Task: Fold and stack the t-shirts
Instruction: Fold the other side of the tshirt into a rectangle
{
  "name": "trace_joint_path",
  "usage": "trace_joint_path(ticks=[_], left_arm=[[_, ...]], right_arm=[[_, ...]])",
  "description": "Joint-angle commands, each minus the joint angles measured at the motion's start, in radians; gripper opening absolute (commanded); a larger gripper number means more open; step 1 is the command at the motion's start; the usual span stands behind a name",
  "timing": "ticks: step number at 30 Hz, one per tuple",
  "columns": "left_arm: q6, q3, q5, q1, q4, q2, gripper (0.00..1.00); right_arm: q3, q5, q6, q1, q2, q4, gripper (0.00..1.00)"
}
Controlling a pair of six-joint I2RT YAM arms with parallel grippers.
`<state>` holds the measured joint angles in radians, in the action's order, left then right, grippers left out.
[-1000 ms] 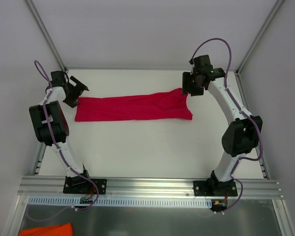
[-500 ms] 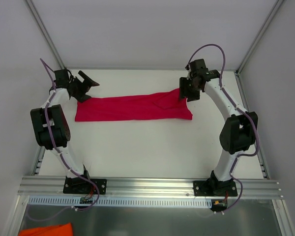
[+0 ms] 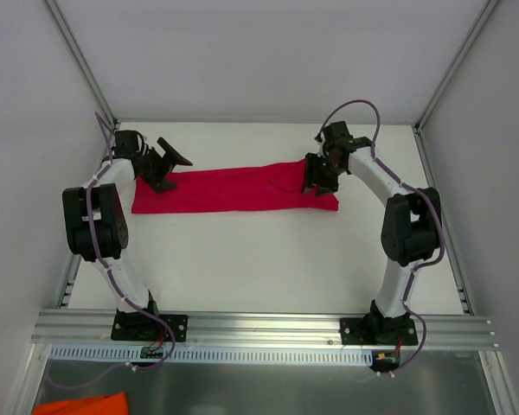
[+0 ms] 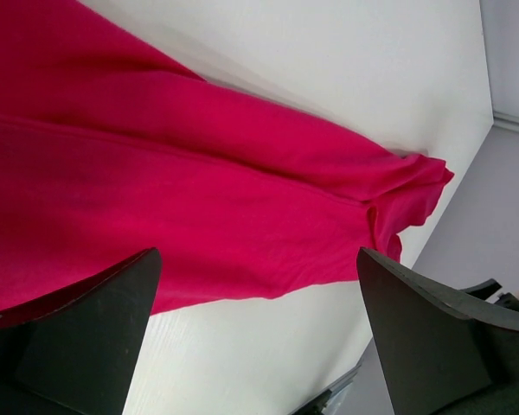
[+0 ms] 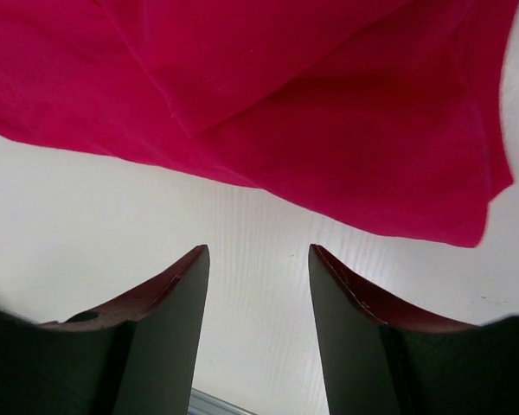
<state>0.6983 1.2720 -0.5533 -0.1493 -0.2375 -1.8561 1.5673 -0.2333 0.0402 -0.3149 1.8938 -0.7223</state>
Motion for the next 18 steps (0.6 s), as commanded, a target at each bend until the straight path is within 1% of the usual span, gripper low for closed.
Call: trace_joint_path(ticks=[1, 2, 6, 9, 18], left_arm=[[-0.019, 0.075, -0.02, 0.011, -0.026, -0.058, 0.99], [-0.017, 0.107, -0.023, 0.011, -0.034, -0.077, 0.99], [0.006, 0.161, -0.022, 0.011, -0.066, -0.146, 0.99], [-0.012, 0.2, -0.005, 0.011, -0.109, -0.182, 0.99], [-0.082, 0.263, 0.035, 0.011, -0.192, -0.203, 0.99]], right_arm=[[-0.004, -0.081, 0.009, -0.033, 0.014, 0.029, 0.54], [-0.009, -0.093, 0.003, -0.036, 0.019, 0.027, 0.55], [-0.03, -0.083, -0.002, -0.039, 0.031, 0.032, 0.55], [-0.065, -0.067, -0.006, -0.039, 0.033, 0.053, 0.55], [-0.145, -0.006, -0.02, -0.044, 0.031, 0.064, 0.56]])
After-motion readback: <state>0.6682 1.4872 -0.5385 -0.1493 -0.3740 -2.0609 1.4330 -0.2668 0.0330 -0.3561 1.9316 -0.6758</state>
